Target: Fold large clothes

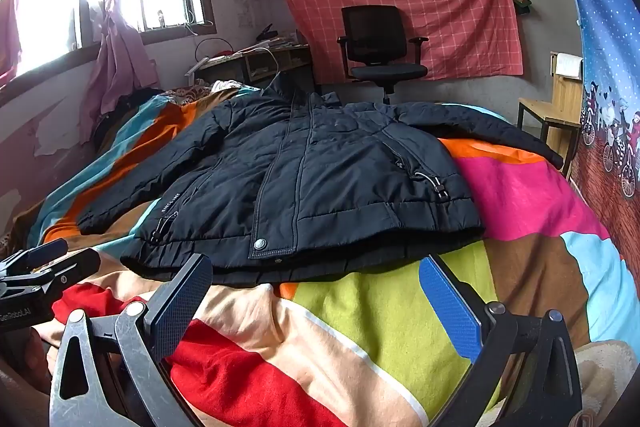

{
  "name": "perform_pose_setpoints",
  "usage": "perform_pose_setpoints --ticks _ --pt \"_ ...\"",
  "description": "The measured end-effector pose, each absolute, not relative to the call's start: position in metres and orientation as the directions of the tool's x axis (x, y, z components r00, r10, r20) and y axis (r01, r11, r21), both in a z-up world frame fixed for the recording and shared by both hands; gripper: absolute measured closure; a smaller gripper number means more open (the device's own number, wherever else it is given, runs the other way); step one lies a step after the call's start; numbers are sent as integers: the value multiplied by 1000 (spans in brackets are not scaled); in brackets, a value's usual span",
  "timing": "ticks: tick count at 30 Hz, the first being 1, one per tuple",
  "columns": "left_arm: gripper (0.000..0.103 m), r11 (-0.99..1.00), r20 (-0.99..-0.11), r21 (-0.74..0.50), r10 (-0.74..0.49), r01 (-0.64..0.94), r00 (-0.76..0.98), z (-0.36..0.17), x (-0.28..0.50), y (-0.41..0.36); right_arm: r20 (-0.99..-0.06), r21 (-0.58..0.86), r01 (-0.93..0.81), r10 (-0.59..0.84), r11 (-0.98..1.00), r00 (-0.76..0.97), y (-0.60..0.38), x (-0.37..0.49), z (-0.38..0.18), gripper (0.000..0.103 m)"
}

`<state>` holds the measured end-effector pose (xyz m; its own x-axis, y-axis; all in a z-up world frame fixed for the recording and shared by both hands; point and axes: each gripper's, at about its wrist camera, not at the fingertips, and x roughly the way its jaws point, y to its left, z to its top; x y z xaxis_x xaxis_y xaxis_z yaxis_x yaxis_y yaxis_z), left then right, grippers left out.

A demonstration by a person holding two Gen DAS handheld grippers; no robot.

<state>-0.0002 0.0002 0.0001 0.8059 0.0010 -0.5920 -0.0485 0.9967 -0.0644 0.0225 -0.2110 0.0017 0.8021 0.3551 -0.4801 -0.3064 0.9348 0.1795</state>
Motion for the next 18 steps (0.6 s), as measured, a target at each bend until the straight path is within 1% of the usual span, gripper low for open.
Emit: perform_pose_setpoints --ticks 18 --pt "2 997 -600 -72 -10 -42 800 -2 0 2 -480 180 -306 355 935 803 -211 23 2 0"
